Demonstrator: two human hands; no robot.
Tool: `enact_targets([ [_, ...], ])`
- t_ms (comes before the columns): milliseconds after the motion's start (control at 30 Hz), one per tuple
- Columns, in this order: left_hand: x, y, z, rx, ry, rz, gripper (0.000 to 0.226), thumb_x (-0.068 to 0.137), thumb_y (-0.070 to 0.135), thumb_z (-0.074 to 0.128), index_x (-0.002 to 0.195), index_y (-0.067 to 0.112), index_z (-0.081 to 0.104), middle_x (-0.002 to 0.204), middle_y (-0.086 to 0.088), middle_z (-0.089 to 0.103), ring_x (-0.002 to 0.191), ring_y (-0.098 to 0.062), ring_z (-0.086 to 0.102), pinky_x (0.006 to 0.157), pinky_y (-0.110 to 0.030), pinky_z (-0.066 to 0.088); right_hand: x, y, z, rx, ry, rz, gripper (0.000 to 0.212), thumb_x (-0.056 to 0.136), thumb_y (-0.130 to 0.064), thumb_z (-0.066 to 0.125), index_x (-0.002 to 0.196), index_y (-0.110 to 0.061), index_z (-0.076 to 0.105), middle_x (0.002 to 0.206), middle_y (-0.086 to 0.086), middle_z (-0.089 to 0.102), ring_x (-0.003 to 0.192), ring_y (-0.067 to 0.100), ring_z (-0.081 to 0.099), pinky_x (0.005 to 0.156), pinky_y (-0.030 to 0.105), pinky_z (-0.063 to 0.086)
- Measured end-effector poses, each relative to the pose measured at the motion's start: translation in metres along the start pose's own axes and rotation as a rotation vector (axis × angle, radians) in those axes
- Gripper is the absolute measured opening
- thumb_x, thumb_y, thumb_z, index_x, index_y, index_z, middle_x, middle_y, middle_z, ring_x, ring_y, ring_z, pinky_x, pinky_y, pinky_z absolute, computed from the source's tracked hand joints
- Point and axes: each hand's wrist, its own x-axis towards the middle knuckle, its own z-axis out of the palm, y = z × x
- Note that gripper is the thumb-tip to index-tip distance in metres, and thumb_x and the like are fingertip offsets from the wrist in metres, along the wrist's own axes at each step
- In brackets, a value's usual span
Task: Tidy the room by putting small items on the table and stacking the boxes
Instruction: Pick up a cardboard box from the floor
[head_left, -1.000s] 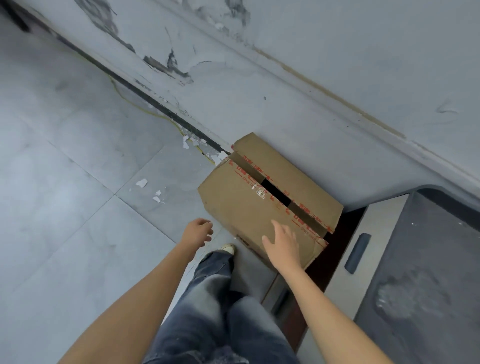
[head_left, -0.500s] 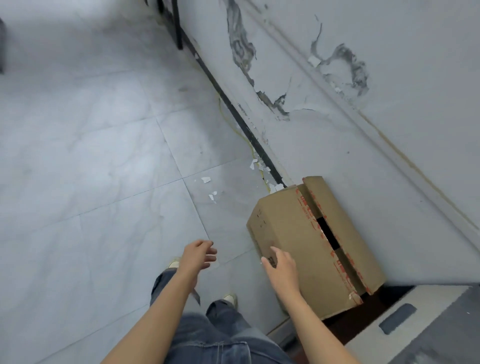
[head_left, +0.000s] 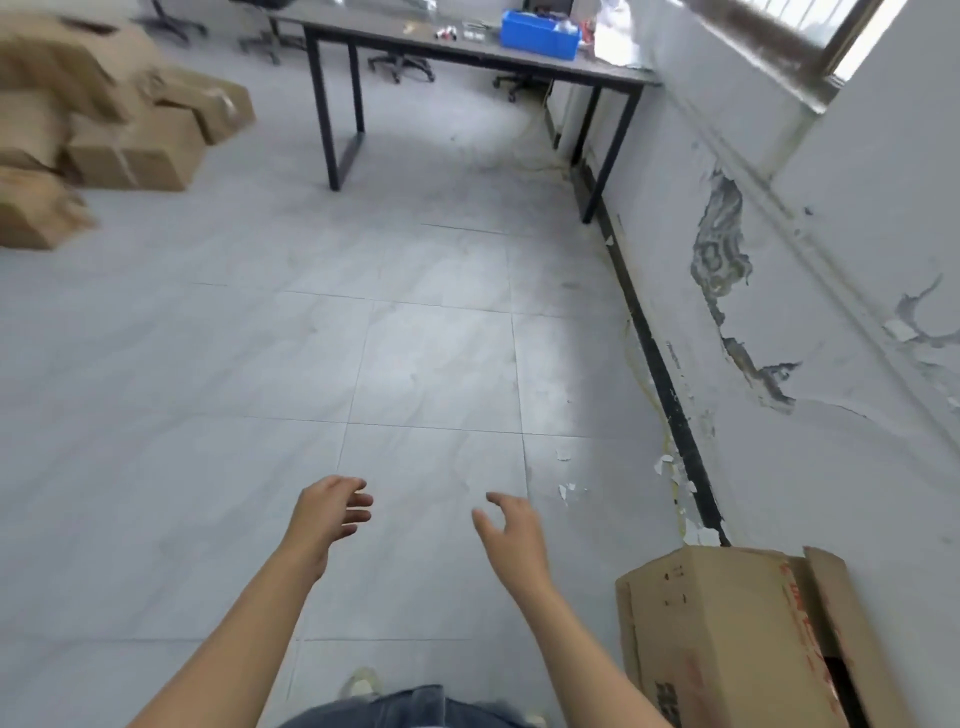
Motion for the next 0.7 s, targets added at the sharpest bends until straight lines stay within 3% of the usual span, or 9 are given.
enact_targets([
  [267,0.04,0.02,-0.114,-0.21,0.187,-0.009,0.014,0.092,0.01,0.047,0.082,0.01,0.057,0.078,-0.009,0.061,0.063,-0.021,0.055,0.059,-0.026,0.04,0.028,-0.092,0.073,-0.078,-0.134,-0.154,0.041,0.096,-0.032,0.048,0.135,-0.017,0.046,0.139,0.001,0.043,0.131,0.015,0.036,0.103,0.025,0.032],
  [500,0.071,0.031,-0.149,-0.275,0.258,-0.053,0.013,0.091,0.01,0.049,0.081,0.009,0.057,0.076,-0.009,0.06,0.061,-0.02,0.054,0.058,-0.025,0.039,0.079,-0.142,0.104,-0.092,-0.199,-0.239,0.04,0.096,-0.03,0.048,0.133,-0.017,0.047,0.138,0.002,0.043,0.129,0.015,0.038,0.1,0.026,0.034],
  [700,0.124,0.062,-0.182,-0.368,0.426,-0.069,0.014,0.091,0.008,0.048,0.08,0.01,0.056,0.075,-0.009,0.06,0.061,-0.021,0.054,0.057,-0.026,0.039,0.155,-0.2,0.136,-0.103,-0.301,-0.331,0.04,0.095,-0.03,0.048,0.133,-0.015,0.048,0.137,0.003,0.045,0.128,0.016,0.04,0.097,0.025,0.035],
])
